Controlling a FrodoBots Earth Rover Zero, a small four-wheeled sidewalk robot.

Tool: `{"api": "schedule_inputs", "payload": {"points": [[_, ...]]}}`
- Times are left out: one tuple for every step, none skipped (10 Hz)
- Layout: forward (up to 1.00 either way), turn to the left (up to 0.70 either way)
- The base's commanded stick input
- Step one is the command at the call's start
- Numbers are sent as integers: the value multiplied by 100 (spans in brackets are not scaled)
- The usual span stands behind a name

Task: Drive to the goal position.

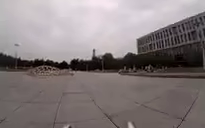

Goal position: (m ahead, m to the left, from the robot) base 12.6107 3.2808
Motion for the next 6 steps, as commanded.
{"api": "schedule_inputs", "payload": {"points": [[70,11],[70,1],[70,0],[70,0],[70,0],[70,0]]}}
